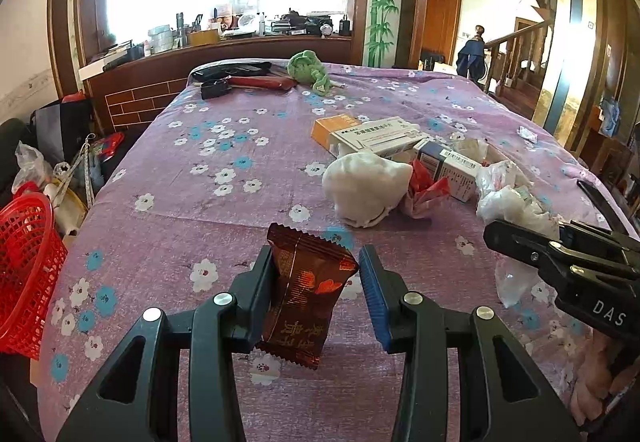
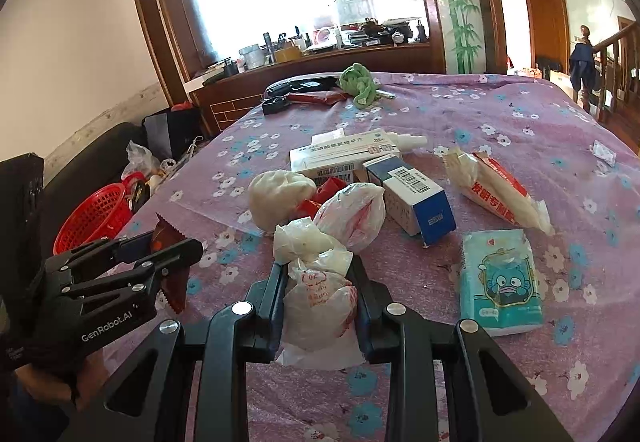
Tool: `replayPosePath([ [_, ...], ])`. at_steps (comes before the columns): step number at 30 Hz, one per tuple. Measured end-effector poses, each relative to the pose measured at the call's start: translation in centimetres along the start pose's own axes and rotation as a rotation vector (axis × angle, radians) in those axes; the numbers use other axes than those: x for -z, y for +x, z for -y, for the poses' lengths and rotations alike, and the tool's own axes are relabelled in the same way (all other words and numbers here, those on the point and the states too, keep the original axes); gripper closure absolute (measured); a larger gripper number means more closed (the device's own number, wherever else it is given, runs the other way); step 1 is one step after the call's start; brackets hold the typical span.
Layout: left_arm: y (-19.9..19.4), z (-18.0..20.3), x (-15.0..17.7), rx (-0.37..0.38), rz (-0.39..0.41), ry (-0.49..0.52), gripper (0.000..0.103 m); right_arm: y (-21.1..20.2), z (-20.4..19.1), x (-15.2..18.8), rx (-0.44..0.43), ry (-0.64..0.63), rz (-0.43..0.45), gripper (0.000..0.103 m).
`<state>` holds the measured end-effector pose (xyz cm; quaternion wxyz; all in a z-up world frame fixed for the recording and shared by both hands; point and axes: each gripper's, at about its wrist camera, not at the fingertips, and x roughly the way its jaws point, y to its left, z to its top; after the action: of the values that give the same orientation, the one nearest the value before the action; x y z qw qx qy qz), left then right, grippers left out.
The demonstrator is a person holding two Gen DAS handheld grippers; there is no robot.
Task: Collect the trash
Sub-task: 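Lift the candy wrapper with the left tool while the right tool lifts the plastic bags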
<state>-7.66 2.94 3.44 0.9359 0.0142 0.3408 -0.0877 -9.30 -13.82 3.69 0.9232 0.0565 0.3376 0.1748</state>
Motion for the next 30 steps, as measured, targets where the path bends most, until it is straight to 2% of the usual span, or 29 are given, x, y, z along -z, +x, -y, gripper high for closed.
replayPosePath([
  [30,0.0,-0.17,0.1,-0.02,0.002,-0.004,0.062,0.32,-0.15,-0.07,0.001,-0.013,-0.003,0.071],
])
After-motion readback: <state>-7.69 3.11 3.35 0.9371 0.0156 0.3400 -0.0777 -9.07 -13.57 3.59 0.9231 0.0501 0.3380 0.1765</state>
